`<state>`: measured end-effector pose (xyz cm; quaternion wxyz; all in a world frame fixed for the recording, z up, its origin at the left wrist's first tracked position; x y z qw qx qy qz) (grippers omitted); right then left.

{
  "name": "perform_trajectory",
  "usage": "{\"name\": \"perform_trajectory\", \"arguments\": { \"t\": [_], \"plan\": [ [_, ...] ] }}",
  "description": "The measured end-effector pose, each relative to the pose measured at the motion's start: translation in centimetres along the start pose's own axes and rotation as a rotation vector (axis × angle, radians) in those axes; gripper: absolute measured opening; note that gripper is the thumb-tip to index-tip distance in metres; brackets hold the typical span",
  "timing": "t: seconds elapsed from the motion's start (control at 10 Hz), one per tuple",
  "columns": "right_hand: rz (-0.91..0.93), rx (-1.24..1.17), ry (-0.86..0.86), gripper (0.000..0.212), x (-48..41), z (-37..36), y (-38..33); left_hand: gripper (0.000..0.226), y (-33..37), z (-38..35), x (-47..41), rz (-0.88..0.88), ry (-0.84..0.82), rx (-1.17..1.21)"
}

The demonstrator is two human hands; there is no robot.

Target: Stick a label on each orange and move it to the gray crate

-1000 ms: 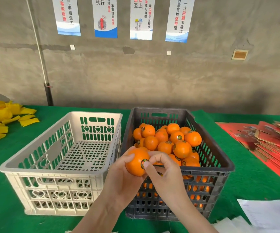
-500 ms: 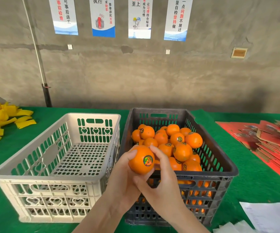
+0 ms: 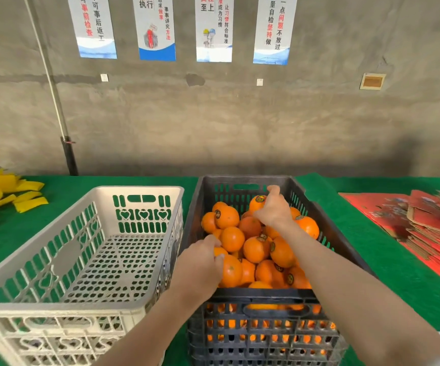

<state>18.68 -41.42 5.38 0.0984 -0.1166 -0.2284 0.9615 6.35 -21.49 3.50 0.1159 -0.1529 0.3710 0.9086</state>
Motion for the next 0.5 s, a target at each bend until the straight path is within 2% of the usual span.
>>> {"name": "perform_trajectory", "arguments": {
  "t": [0.1, 0.2, 0.4, 0.5],
  "plan": [
    [0.029, 0.115, -0.023, 0.068, -2.4, -2.6, 0.0, 0.022, 0.0, 0.3, 0.3, -0.032, 0.06, -0.041],
    [0.122, 0.058, -0.012, 0.063, -3.8, -3.9, -1.1, 0.02, -0.3, 0.3, 0.2, -0.014, 0.079, -0.083],
    [0.17, 0.132, -0.254, 0.069, -4.1, -5.9, -0.4, 0.021, -0.1, 0.5, 0.1, 0.005, 0.088, -0.105],
    [0.207, 0.029, -0.206, 0.062, -3.7, -5.3, -0.7, 0.016, 0.4, 1.0, 0.5, 0.0, 0.116, -0.026]
  ]
}}
Point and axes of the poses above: each hand's wrist, its own x-axis away from the middle knuckle, its own z-axis out of the back of the hand, y = z × x, the point moved 8 cm from there along -x, towards the middle knuckle, and after that the axes turned 12 degrees about x, right-handed, at the moved point
